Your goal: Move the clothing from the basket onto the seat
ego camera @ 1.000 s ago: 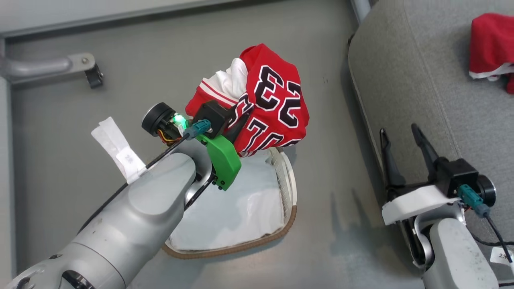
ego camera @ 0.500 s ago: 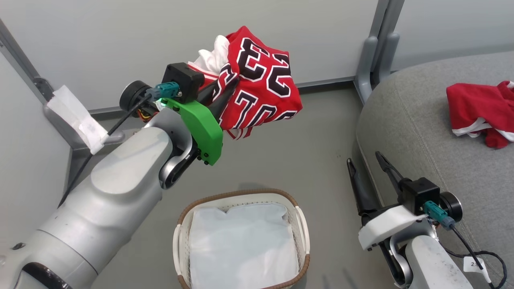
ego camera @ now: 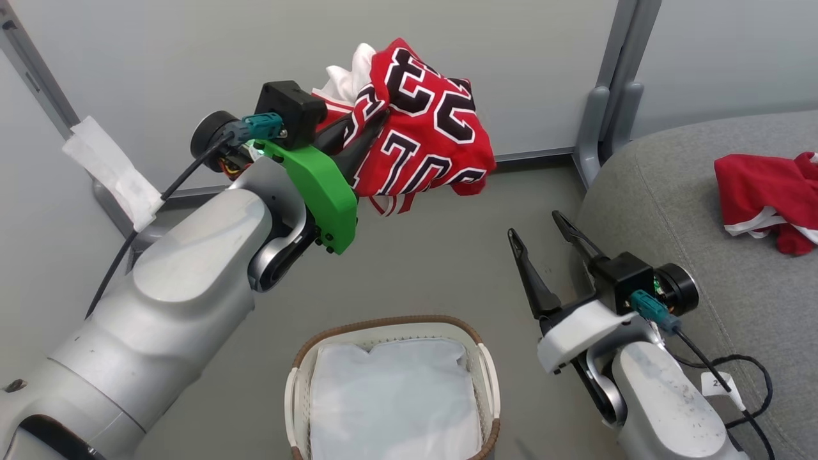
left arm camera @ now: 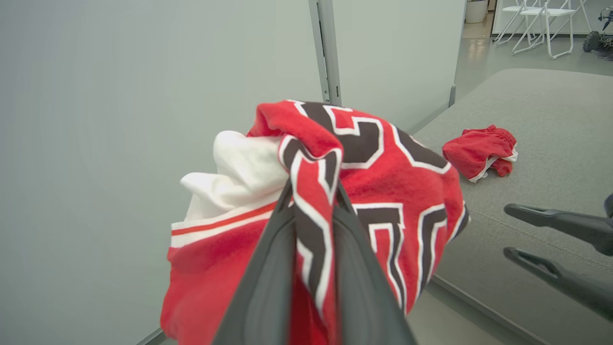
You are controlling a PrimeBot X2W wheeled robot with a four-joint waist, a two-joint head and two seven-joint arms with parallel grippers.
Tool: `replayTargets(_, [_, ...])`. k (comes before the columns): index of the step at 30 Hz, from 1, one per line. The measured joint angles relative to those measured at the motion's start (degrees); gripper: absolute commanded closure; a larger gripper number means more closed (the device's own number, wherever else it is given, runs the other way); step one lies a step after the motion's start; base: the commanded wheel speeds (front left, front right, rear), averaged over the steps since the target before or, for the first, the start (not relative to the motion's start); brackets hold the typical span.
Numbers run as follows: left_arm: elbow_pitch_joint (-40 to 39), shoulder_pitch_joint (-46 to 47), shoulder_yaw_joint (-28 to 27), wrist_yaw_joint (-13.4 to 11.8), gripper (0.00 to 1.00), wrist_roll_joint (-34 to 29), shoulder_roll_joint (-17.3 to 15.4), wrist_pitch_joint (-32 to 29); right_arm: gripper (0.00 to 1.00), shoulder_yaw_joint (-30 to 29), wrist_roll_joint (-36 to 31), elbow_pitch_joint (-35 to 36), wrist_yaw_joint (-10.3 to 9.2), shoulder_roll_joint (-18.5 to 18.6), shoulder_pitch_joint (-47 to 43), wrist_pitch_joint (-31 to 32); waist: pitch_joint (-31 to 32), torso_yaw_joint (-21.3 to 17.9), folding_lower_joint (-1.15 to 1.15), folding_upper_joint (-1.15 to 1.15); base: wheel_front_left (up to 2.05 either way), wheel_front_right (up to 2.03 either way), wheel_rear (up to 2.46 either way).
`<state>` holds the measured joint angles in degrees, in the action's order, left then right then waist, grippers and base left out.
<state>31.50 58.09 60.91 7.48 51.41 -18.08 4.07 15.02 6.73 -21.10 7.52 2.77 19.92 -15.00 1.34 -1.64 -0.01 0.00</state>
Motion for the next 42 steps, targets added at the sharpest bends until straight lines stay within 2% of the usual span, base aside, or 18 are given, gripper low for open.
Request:
replayTargets(16, [-6.4,-0.3,1.7,-0.4,1.0,0.5,1.5,-1.1,0.0,3.5,-5.4,-17.0,0.0,0.0,14.0,0.0,-0.7,2.3,0.0,0.0,0.0,0.0,0.0])
replayTargets(25, [-10.0,-1.3,2.4,-0.9,1.0,0.6,1.2,-2.3,0.0,1.5,-6.7,-18.6,0.0,0.0,17.9,0.0,-1.2,3.8,0.0,0.0,0.0,0.0,0.0])
replayTargets(26, [-10.1,-1.5,2.3,-1.1,1.0,0.8,1.0,-2.3,0.03,1.4,-6.7,-18.4,0.0,0.0,18.0,0.0,-1.3,3.8,0.0,0.0,0.0,0.0,0.0])
replayTargets(27, [-10.1,-1.7,2.2,-1.3,1.0,1.1,0.8,-2.3,0.51,1.3,-6.7,-18.1,0.0,0.0,18.0,0.0,-1.3,3.8,0.0,0.0,0.0,0.0,0.0])
replayTargets(31, [-9.2,-2.9,1.9,-1.9,1.0,1.8,-0.4,-2.2,1.0,1.8,-6.5,-16.8,0.0,0.0,17.9,0.0,-1.5,3.5,0.0,0.0,0.0,0.0,0.0])
replayTargets(41, [-4.9,-6.3,1.2,-2.2,1.0,3.2,-2.1,-0.2,1.0,4.0,-4.2,-13.4,0.0,0.0,17.0,0.0,-1.6,1.2,0.0,0.0,0.0,0.0,0.0])
replayTargets(42, [-4.4,-6.7,1.1,-2.3,0.84,3.2,-2.1,0.4,1.0,4.1,-4.1,-13.1,0.0,0.0,17.0,0.0,-1.6,0.9,0.01,0.0,0.0,0.0,0.0])
